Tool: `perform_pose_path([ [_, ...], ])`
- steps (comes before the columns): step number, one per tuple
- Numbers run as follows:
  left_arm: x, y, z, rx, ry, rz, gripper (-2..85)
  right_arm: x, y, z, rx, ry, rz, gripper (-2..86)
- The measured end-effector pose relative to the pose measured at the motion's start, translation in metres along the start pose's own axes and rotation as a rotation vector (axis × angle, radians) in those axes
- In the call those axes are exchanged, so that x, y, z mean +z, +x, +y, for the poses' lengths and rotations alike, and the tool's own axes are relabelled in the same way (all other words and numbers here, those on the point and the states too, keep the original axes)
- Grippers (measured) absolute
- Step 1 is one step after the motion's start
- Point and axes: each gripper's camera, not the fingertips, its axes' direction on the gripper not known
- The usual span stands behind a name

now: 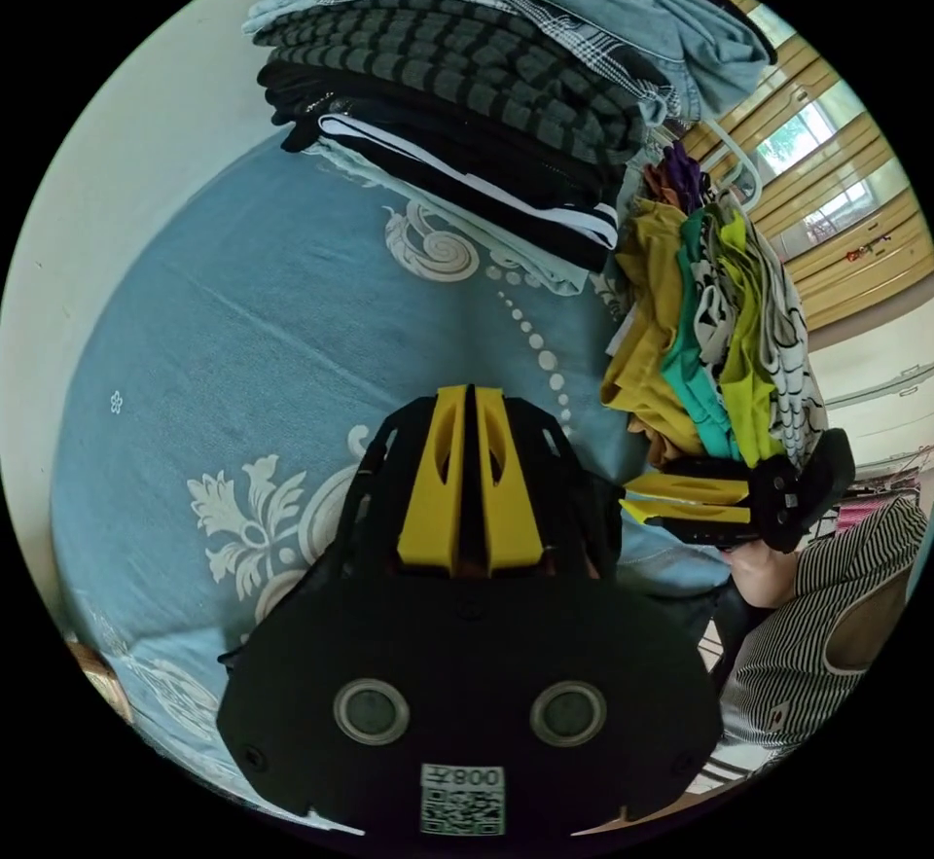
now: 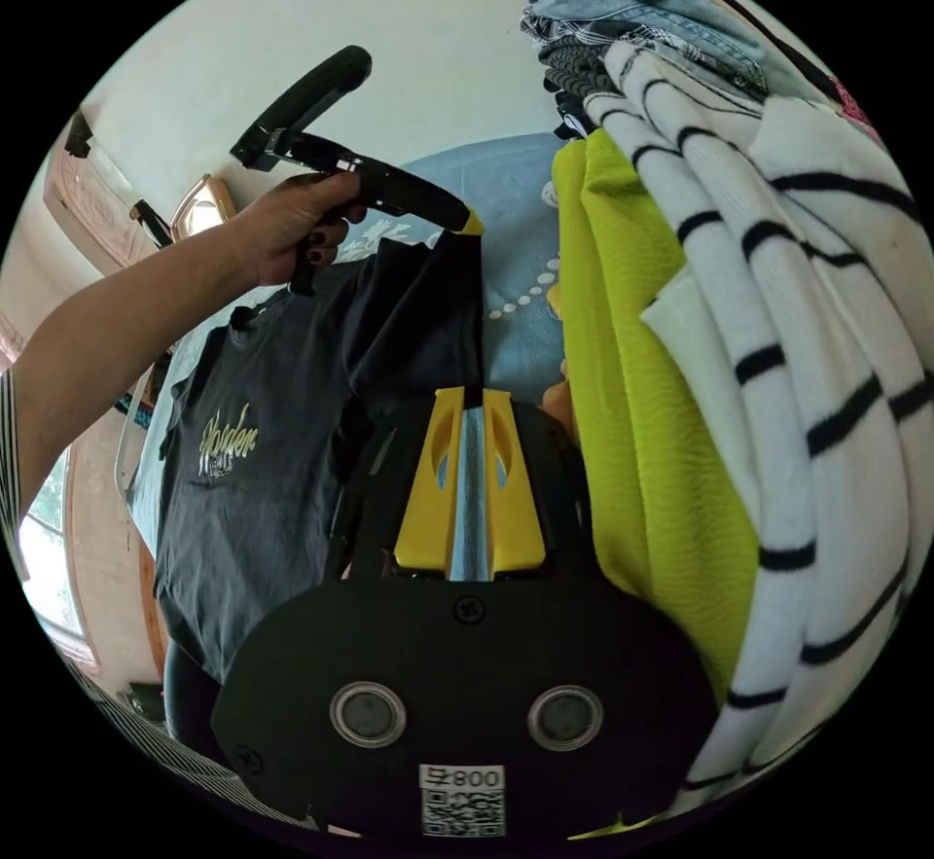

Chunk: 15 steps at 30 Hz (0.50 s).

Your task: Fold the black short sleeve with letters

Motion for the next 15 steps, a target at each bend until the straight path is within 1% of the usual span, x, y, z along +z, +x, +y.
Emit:
perform_pose_path([
  [3,-0.002,-0.017,-0.011,0.002,0.047,0.034,2.0,0.005,0.003,0.002,-0.002,0.027,-0.016,2.2],
  [9,-0.029,-0.063,-0.005,-0.014,0.223,0.152,1.4,0.003,0.003,0.007,-0.059,0.132,-0.130,1.3],
  [11,-0.038,-0.085,0.008,-0.041,0.295,0.209,1.3,0.004,-0.001,0.008,-0.112,0.184,-0.248,1.0],
  [15,-0.046,-0.120,0.035,-0.091,0.389,0.310,1.2,0.011,-0.018,0.007,-0.244,0.204,-0.365,0.8],
])
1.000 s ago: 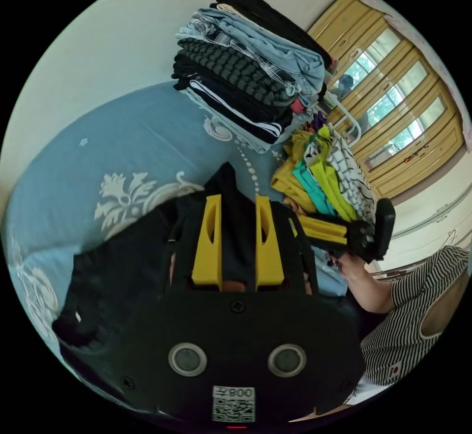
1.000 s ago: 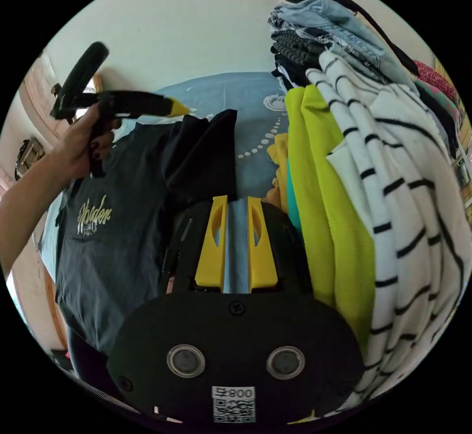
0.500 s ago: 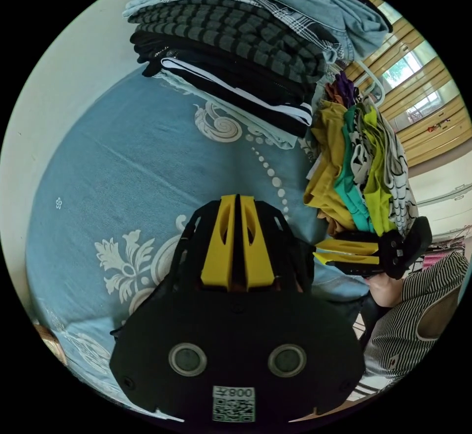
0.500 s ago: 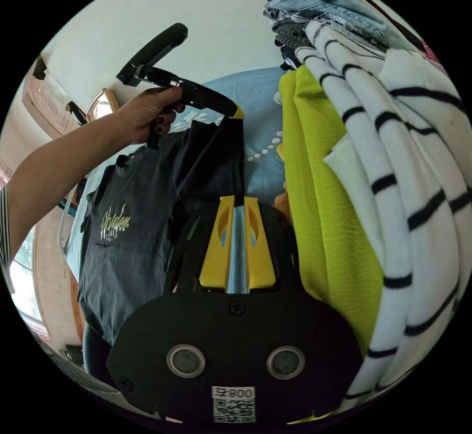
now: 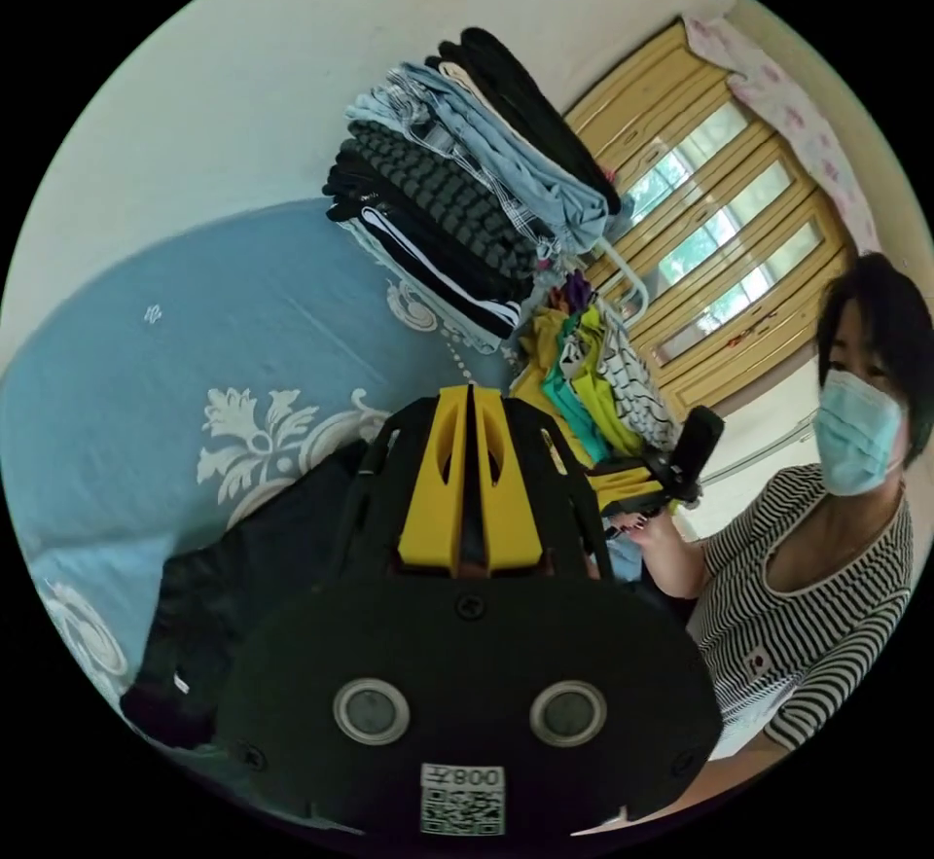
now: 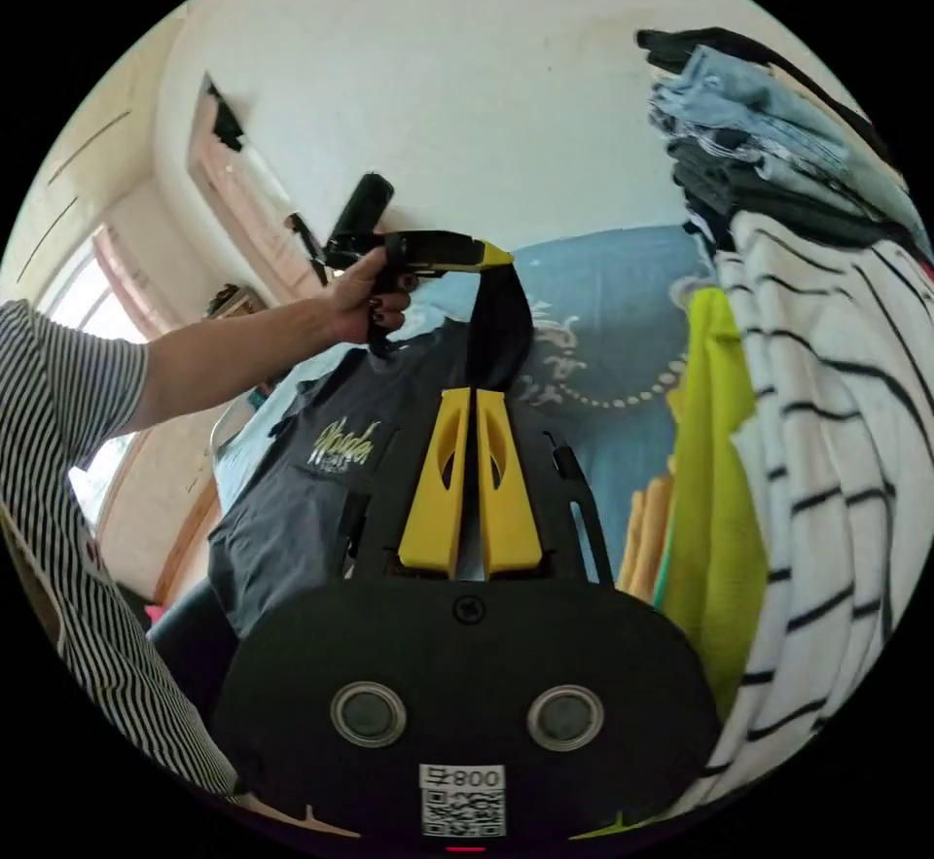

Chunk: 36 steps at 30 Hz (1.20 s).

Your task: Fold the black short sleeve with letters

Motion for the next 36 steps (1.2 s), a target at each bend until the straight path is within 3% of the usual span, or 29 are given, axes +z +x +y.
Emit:
perform_pose_path([
  [5,-0.032,-0.053,0.043,-0.141,0.121,0.050,1.9,0.036,-0.016,0.000,-0.135,-0.052,-0.165,0.7],
  [16,-0.057,-0.130,0.109,-0.422,0.192,0.000,6.0,0.142,-0.045,0.004,-0.310,-0.388,-0.194,0.5],
  [22,-0.041,-0.132,0.090,-0.360,0.131,-0.031,7.1,0.174,-0.046,0.001,-0.325,-0.476,-0.233,0.2],
  [25,-0.028,-0.131,0.071,-0.307,0.095,-0.046,7.8,0.172,-0.040,-0.005,-0.296,-0.409,-0.219,0.2],
  [28,-0.012,-0.133,0.050,-0.265,0.040,-0.083,8.3,0.168,-0.023,-0.011,-0.210,-0.310,-0.165,0.1],
  [36,0.037,-0.132,0.009,-0.192,-0.164,-0.205,4.0,0.202,-0.013,-0.015,-0.157,-0.393,-0.011,0.0],
])
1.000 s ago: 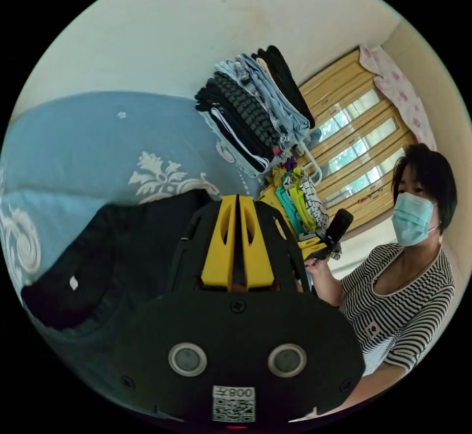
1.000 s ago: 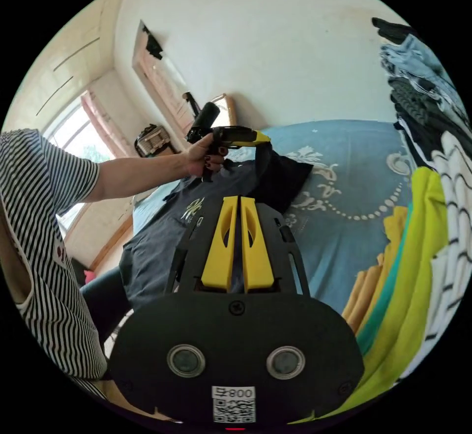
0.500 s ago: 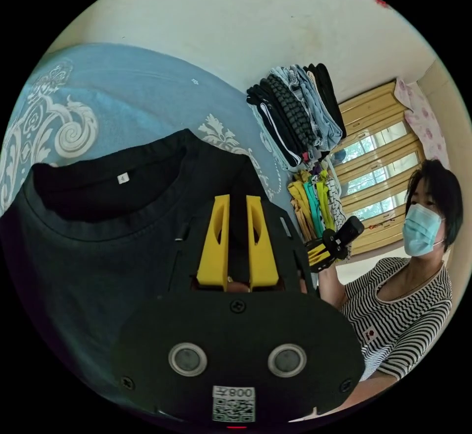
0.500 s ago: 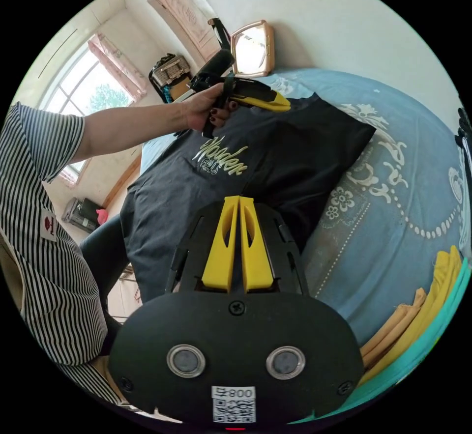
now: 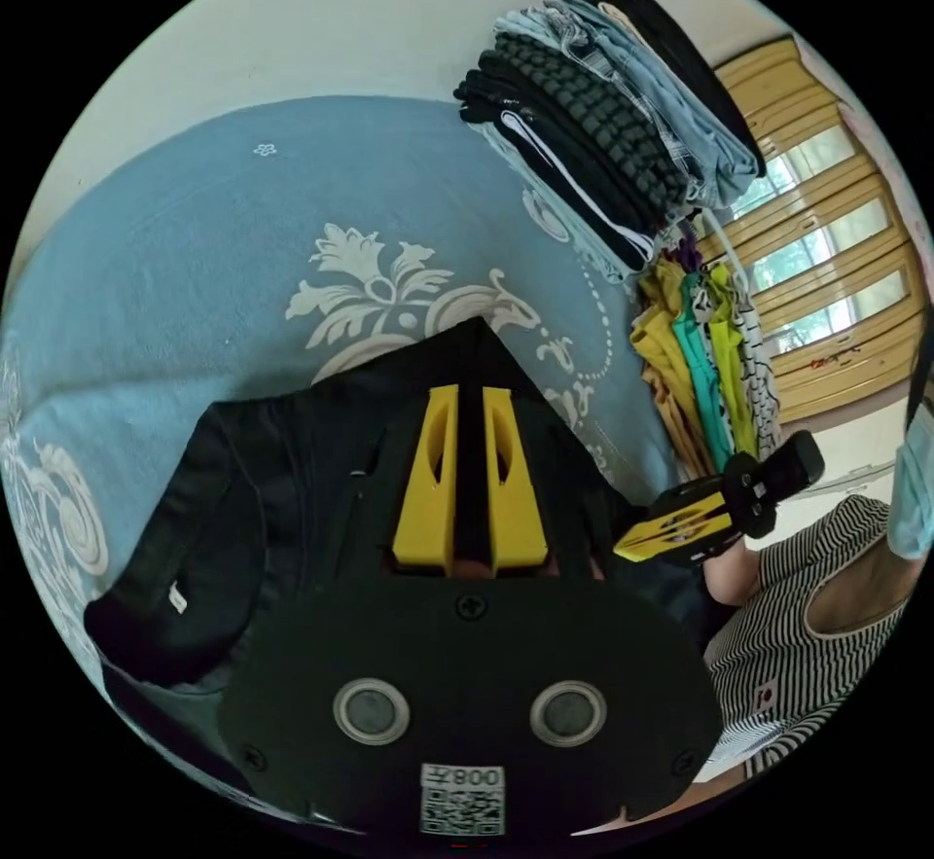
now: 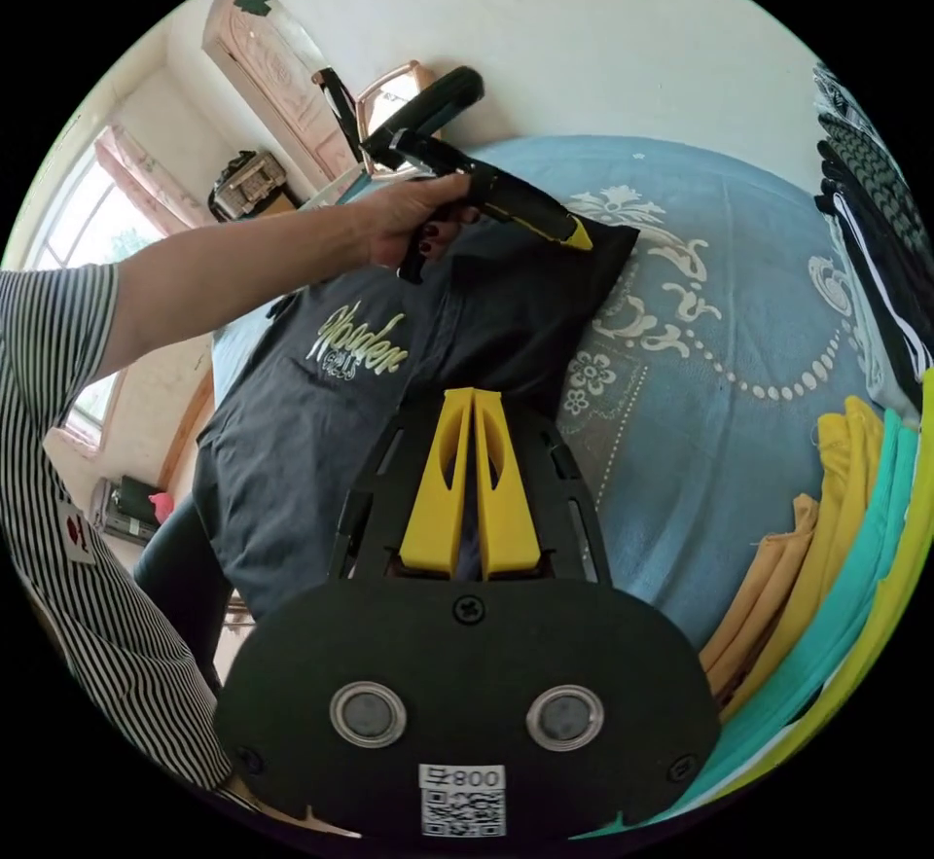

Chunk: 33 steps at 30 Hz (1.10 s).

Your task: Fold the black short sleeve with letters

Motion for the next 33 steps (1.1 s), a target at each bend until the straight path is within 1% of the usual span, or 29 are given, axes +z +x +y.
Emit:
perform_pose_path([
  [2,0.001,0.007,-0.004,0.024,-0.012,-0.027,2.1,0.004,0.004,-0.004,0.019,-0.017,0.012,0.0],
  [6,-0.004,0.018,-0.003,0.048,0.014,-0.015,1.0,0.001,0.016,-0.006,0.059,-0.005,0.014,0.0],
  [9,-0.010,0.022,-0.001,0.049,0.074,0.066,0.6,0.001,0.025,-0.008,0.088,-0.001,-0.001,0.0],
  [15,0.001,0.040,0.000,0.082,0.039,0.021,0.4,0.002,0.029,-0.015,0.110,0.002,0.027,0.0],
  [21,0.010,0.054,0.015,0.077,0.005,0.003,0.6,-0.004,0.043,-0.018,0.189,0.017,-0.015,0.0],
  [24,0.004,0.064,0.027,0.084,0.010,-0.020,0.9,-0.006,0.047,-0.020,0.217,0.027,-0.032,0.0],
  [28,-0.028,0.085,0.058,0.105,0.104,-0.118,1.1,-0.010,0.043,-0.026,0.233,0.032,-0.022,0.0],
  [31,-0.049,0.101,0.095,0.130,0.143,-0.072,0.8,-0.015,0.037,-0.032,0.226,0.039,-0.019,0.0],
  [33,-0.054,0.113,0.121,0.155,0.130,-0.028,0.5,-0.019,0.031,-0.037,0.213,0.065,-0.022,0.0],
])
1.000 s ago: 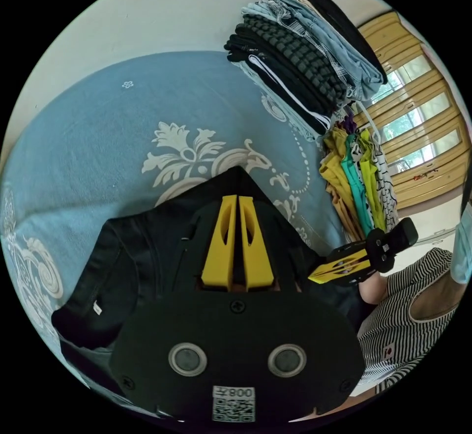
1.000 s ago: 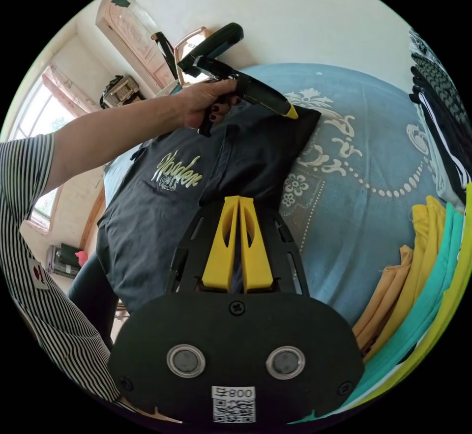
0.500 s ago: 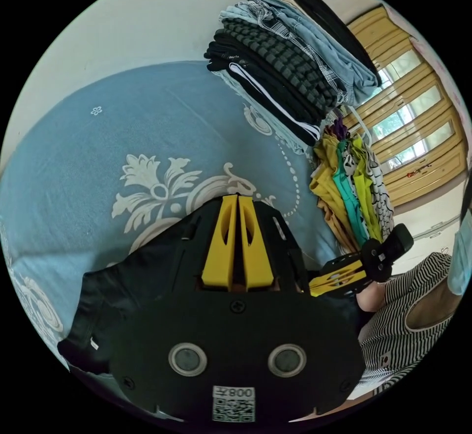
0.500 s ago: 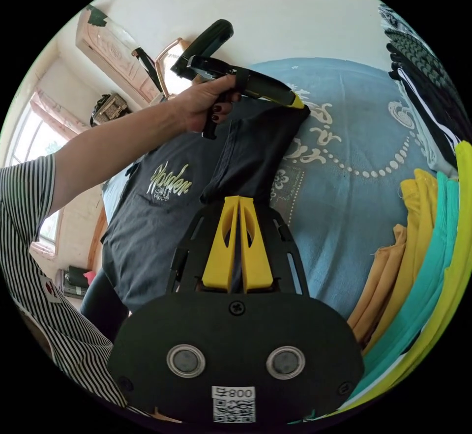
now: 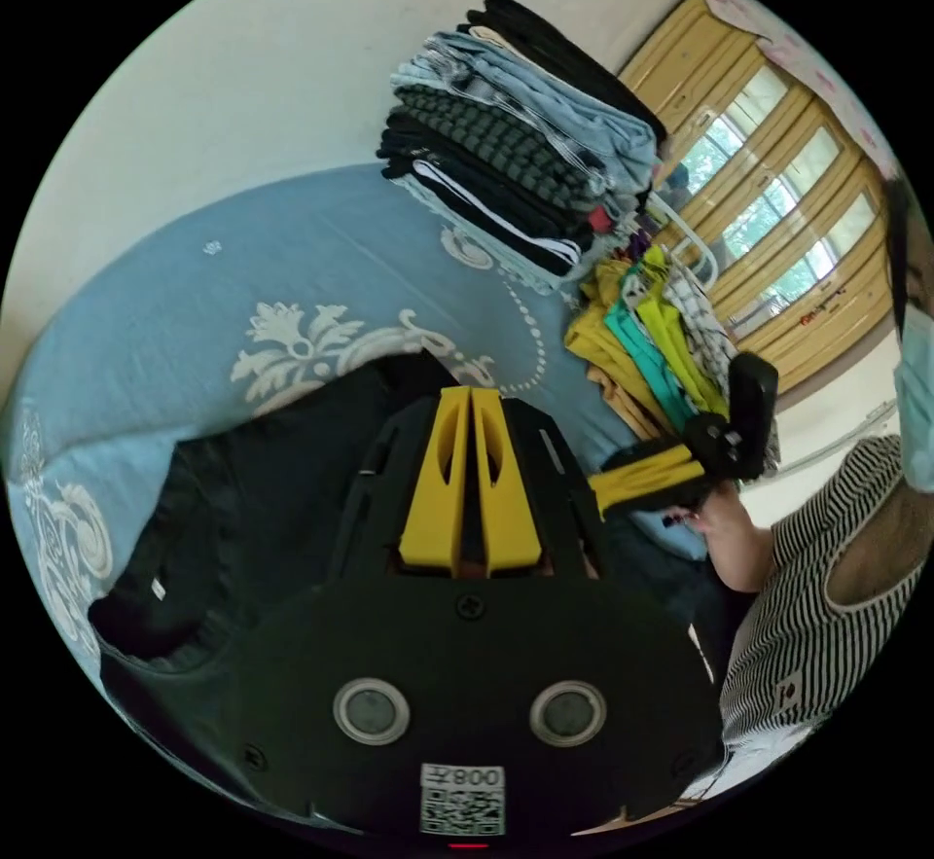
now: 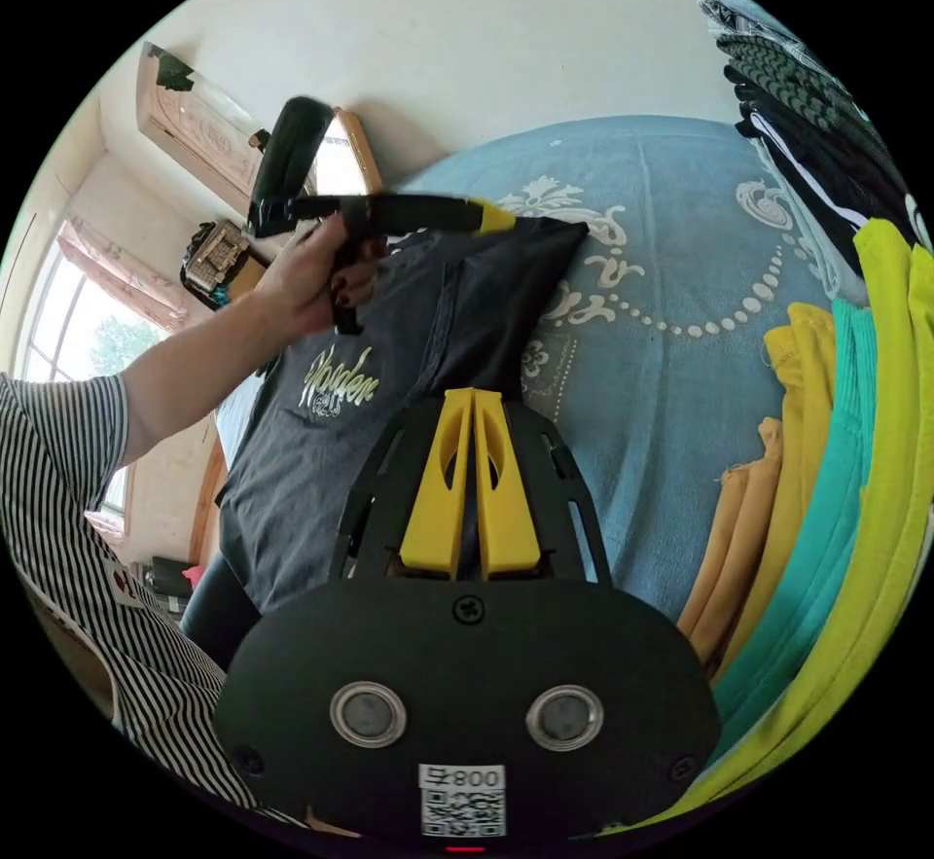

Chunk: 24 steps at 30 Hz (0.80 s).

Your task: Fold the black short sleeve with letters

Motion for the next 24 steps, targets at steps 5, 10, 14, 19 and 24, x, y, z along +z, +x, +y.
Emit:
perform_pose_path([
  [5,0.008,0.032,0.052,0.039,-0.158,-0.039,0.2,0.014,-0.024,-0.011,-0.033,-0.050,0.044,0.1],
  [10,-0.035,0.046,0.083,0.010,-0.070,-0.023,0.1,0.008,-0.055,-0.023,-0.081,-0.050,0.121,0.1],
  [14,-0.064,0.067,0.117,0.038,-0.080,0.016,0.2,0.006,-0.081,-0.032,-0.114,-0.037,0.182,0.2],
  [19,-0.091,0.075,0.154,0.029,-0.091,-0.010,0.2,0.023,-0.110,-0.044,-0.143,-0.083,0.248,0.2],
  [24,-0.134,0.076,0.189,-0.059,-0.067,0.016,0.2,0.032,-0.143,-0.053,-0.178,-0.063,0.303,0.2],
])
